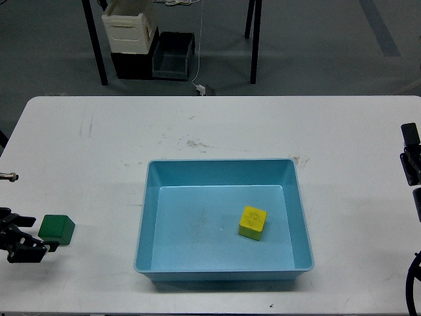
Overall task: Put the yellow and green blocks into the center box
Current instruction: 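Lower the left gripper to the green cube and grasp it, then lift the green cube with the left gripper toward the box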
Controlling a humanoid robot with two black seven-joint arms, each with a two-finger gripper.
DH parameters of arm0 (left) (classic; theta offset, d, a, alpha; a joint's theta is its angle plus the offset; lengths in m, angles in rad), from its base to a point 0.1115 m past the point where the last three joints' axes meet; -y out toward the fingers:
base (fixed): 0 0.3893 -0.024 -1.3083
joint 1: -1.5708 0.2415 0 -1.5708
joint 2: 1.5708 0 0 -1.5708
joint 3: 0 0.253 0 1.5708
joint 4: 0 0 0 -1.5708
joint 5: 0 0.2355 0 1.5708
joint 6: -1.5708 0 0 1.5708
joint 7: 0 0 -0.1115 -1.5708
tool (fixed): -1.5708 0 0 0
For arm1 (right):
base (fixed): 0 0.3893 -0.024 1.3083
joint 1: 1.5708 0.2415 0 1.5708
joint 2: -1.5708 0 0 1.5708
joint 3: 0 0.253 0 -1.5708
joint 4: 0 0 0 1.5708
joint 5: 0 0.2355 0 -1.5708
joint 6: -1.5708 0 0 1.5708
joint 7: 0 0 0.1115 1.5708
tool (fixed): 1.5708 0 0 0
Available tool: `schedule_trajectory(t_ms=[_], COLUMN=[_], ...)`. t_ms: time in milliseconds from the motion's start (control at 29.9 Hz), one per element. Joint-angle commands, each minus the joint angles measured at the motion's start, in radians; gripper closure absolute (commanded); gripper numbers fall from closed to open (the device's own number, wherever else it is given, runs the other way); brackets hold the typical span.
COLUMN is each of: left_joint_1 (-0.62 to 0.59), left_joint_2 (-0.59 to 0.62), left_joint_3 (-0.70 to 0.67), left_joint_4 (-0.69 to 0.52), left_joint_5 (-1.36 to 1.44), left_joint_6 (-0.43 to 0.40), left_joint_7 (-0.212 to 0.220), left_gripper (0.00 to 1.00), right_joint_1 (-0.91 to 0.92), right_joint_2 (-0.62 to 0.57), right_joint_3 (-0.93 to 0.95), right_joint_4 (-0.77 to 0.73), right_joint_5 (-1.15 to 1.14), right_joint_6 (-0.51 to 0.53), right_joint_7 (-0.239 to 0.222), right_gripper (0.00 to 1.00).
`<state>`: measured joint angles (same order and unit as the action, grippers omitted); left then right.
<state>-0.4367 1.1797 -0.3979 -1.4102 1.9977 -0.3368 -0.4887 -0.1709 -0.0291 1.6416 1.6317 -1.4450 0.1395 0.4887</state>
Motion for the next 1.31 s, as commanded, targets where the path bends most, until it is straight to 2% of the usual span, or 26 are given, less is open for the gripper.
schedule_trajectory(t_ms=[0, 100, 402, 502, 703, 804, 1005, 1139, 1273], left_joint_1=[-0.005, -0.007, -0.013, -0.013, -0.014, -0.013, -0.014, -0.02, -0.078], left_joint_2=[-0.017, -0.034, -0.052, -0.058, -0.086, -0.1, -0.103, -0.103, -0.091], left_joint_3=[0.001, 0.001, 0.001, 0.001, 0.001, 0.002, 0.002, 0.001, -0.004], left_joint_4=[0.002, 0.002, 0.002, 0.003, 0.003, 0.005, 0.019, 0.03, 0.033], left_joint_5=[0.0, 0.0, 0.009, 0.027, 0.03, 0.032, 0.058, 0.066, 0.044], left_joint_6=[0.001, 0.004, 0.01, 0.012, 0.016, 0.016, 0.021, 0.084, 0.128], left_joint_7=[0.0, 0.0, 0.0, 0.0, 0.0, 0.0, 0.0, 0.0, 0.0], left_gripper=[0.12, 0.13, 0.27, 0.27, 0.4, 0.43, 0.63, 0.72, 0.72], right_joint_1=[-0.001, -0.001, -0.004, -0.004, -0.004, -0.004, -0.004, -0.006, -0.012], right_joint_2=[0.0, 0.0, 0.0, 0.0, 0.0, 0.0, 0.0, 0.0, 0.0], right_joint_3=[0.001, 0.001, 0.003, 0.003, 0.003, 0.004, 0.004, 0.004, 0.003], right_joint_4=[-0.001, -0.001, -0.003, -0.003, -0.003, -0.003, -0.004, -0.004, -0.003], right_joint_5=[0.0, 0.0, 0.0, 0.0, 0.0, 0.0, 0.002, 0.009, 0.02], right_joint_6=[0.0, 0.0, -0.006, -0.008, -0.008, -0.008, -0.015, -0.015, -0.015], right_joint_7=[0.0, 0.0, 0.0, 0.0, 0.0, 0.0, 0.0, 0.0, 0.0], right_gripper=[0.01, 0.01, 0.01, 0.01, 0.01, 0.01, 0.01, 0.01, 0.01])
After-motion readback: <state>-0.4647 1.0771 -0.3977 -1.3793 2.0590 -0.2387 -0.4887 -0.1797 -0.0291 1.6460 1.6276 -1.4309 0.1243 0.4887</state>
